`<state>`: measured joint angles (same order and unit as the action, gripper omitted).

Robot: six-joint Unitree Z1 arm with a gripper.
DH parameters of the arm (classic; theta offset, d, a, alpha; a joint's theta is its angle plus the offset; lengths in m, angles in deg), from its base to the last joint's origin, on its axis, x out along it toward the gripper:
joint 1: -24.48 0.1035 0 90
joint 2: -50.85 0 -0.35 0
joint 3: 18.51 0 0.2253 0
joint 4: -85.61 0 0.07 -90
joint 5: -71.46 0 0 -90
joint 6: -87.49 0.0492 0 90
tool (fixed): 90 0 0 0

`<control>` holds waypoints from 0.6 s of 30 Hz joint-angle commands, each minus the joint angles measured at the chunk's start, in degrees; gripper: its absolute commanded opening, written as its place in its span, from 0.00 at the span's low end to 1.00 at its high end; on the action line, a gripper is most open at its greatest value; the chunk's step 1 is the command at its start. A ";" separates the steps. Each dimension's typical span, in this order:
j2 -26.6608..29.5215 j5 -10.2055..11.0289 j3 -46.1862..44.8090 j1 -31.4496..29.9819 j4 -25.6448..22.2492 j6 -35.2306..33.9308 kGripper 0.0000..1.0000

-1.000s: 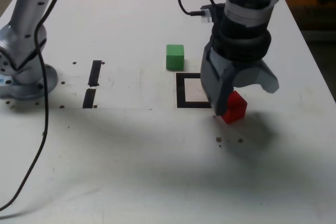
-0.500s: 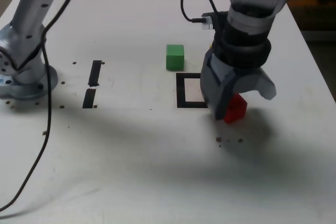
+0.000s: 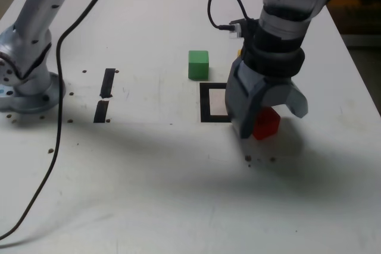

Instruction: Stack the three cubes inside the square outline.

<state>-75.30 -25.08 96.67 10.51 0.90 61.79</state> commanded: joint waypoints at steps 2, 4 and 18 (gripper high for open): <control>-0.61 -0.20 0.00 0.17 -0.15 0.13 0.87; -0.89 -0.31 0.10 0.17 -0.17 0.15 0.87; -1.36 0.00 0.18 0.18 0.00 0.51 0.46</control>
<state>-76.91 -25.35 96.76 10.64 0.73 62.08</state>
